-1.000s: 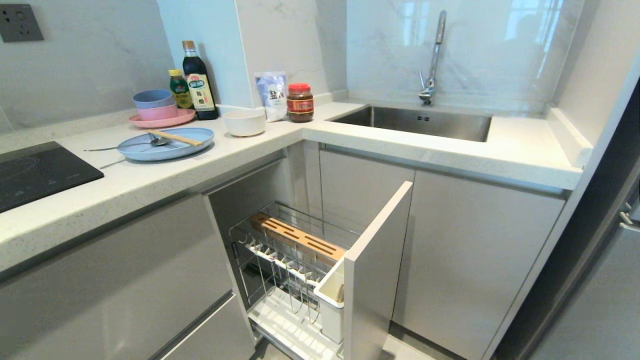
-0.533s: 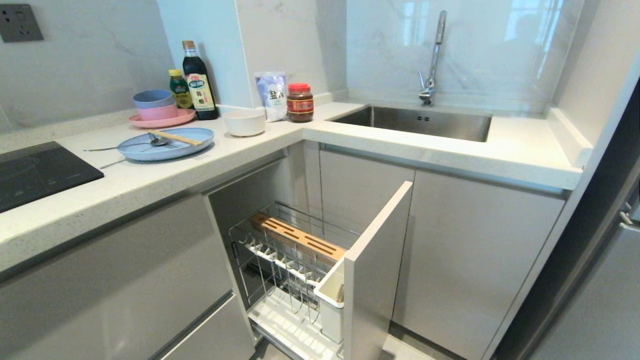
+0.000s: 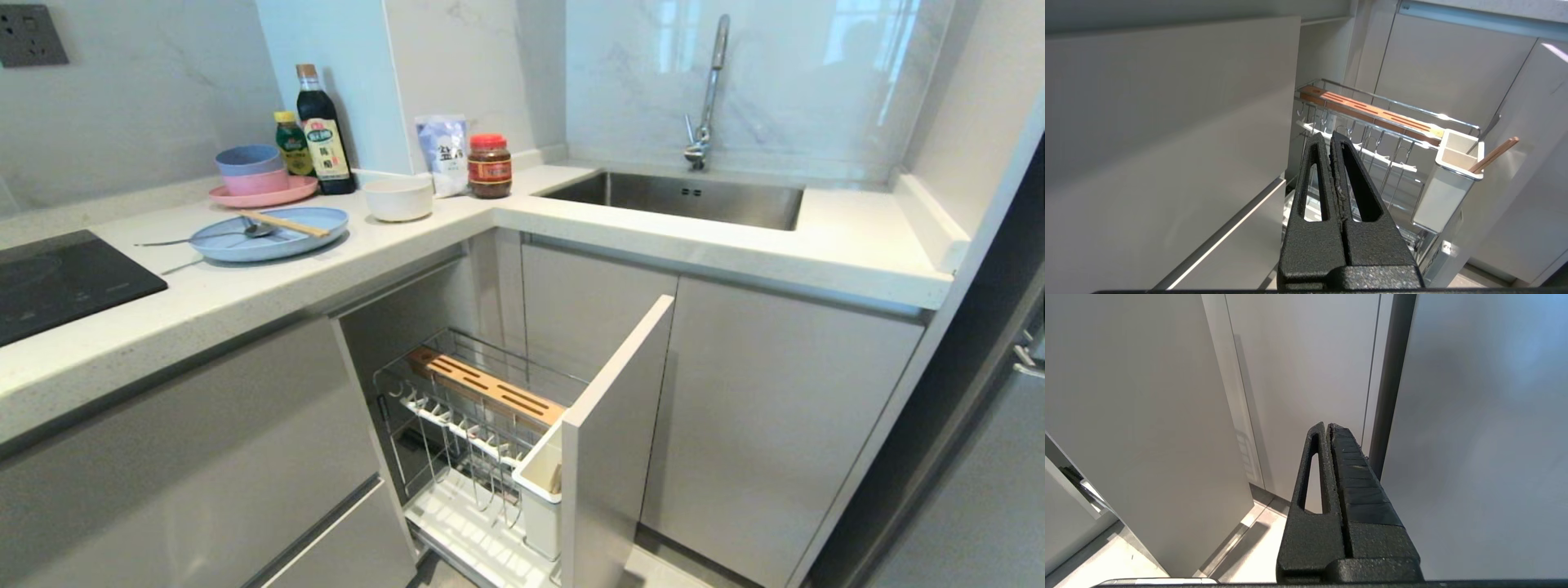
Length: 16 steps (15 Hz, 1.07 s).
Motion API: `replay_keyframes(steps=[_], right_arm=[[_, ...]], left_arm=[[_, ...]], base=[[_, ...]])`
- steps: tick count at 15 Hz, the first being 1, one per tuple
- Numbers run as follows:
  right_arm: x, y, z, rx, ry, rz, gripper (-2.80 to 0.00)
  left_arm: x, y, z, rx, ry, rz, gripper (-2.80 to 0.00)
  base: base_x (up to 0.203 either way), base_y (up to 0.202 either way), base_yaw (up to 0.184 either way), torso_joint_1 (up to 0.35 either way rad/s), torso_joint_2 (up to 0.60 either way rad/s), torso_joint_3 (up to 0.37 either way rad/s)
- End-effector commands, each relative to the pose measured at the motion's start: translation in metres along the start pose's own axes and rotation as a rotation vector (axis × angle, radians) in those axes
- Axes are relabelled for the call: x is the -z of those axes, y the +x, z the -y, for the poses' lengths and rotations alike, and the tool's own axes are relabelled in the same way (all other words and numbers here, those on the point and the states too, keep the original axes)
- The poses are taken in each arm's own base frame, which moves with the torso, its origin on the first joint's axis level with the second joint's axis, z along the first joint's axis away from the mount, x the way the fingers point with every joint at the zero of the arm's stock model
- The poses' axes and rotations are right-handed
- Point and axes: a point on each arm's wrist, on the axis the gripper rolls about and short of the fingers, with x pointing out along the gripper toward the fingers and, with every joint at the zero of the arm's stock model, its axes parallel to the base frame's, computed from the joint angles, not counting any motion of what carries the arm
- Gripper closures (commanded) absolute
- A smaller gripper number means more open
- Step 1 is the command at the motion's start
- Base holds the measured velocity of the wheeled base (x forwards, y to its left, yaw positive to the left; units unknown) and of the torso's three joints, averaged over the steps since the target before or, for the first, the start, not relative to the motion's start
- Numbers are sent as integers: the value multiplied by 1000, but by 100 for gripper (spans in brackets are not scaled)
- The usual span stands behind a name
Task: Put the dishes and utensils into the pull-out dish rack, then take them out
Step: Pick up the chopsticks and place it in the cupboard
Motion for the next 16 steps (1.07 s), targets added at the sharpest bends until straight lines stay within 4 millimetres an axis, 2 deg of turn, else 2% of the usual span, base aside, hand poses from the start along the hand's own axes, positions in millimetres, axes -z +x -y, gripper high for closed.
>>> replay_keyframes(steps=[1,16], right_arm=[[0,0,0,0,0,3,0],[0,0,0,0,1,3,0]], left_arm=[[7,2,-1,-3,1,-27,0],[7,2,-1,-3,3,-25,0]], base=[[0,0,0,5,4,-152],[0,0,0,3,4,-200]])
